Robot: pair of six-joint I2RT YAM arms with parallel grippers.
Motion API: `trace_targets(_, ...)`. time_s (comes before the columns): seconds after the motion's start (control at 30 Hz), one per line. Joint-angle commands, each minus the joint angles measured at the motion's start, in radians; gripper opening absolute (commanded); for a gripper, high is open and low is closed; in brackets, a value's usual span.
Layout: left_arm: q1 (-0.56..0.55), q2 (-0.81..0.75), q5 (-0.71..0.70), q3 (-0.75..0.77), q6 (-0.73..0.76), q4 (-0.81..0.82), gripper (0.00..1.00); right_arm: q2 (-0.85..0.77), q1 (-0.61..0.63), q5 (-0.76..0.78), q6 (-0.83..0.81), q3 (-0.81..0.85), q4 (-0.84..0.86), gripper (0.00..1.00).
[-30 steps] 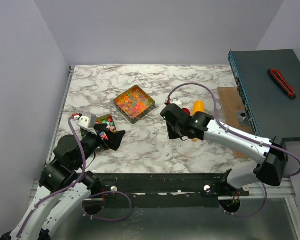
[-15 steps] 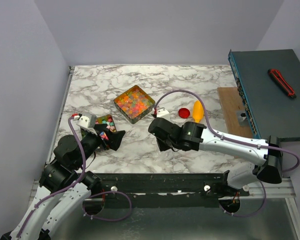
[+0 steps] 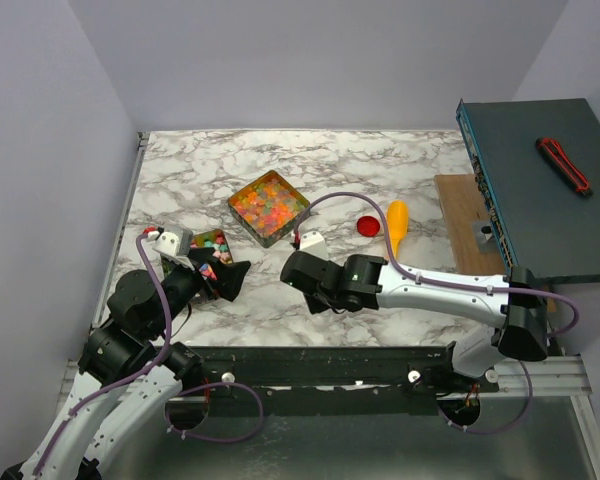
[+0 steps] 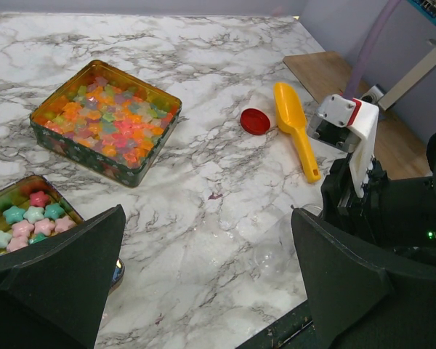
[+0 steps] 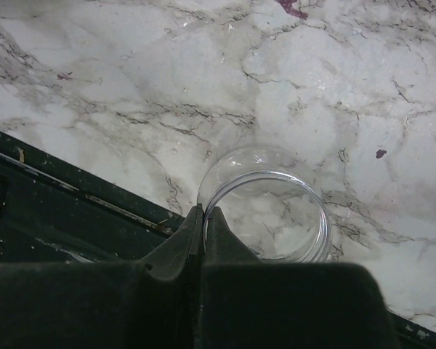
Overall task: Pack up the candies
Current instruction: Place the packing bottle at the center of the board.
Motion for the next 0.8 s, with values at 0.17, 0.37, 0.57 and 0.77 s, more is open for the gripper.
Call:
trace_targets(0.17,0.004,-0.009,-0.019,0.001,-0.005,-0.022,0.99,0.046,0.011,0.032,0.012,0.01,0.086,0.01)
trace_targets(0.37,0.005,-0.012,-0.023,0.0,-0.004,-0.021,0.99,0.08,0.015,0.037,0.012,0.01,0.096,0.01)
trace_targets(0.57,0.004,-0.012,-0.023,0.0,-0.003,-0.022,0.99,0.092,0.024,0.041,0.014,0.014,0.089,0.07)
trace_targets(0.77,0.004,-0.009,-0.023,0.0,-0.003,-0.021,0.99,0.082,0.03,0.068,0.016,0.038,0.064,0.22)
